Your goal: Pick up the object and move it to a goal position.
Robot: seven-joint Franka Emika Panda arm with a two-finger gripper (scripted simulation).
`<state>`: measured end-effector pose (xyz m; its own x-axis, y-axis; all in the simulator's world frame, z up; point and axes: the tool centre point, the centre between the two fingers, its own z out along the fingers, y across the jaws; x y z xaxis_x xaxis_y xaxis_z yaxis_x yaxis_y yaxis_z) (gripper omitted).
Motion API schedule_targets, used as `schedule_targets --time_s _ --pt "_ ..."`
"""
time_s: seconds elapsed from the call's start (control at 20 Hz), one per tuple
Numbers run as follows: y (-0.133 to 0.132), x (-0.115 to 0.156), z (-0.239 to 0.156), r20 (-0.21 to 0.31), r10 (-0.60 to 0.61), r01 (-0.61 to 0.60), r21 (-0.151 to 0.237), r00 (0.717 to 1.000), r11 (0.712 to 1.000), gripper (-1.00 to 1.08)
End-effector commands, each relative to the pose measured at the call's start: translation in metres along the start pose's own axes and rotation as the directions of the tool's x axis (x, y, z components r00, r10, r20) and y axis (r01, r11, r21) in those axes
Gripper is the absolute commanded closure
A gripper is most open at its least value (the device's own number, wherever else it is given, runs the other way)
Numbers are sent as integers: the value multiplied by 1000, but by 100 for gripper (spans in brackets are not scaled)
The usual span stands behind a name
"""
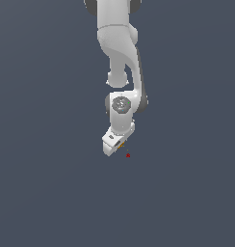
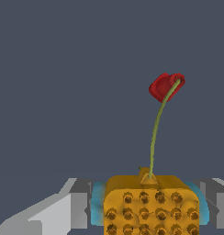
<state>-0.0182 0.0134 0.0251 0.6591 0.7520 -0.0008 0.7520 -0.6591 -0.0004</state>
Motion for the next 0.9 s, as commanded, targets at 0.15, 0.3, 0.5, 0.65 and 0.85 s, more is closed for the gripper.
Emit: schedule_targets --time_s 0.15,0.3,0.5,0.65,0.85 --pt "2 -13 -23 0 0 0 -2 1000 1000 108" --pt "3 -23 -41 0 0 0 -2 1000 1000 108" --pt "5 -41 -72 0 0 0 -2 1000 1000 108" --pt "7 -57 -100 0 0 0 -2 1000 1000 108" --pt "10 -74 -132 -1 -1 1 -1 1000 1000 108"
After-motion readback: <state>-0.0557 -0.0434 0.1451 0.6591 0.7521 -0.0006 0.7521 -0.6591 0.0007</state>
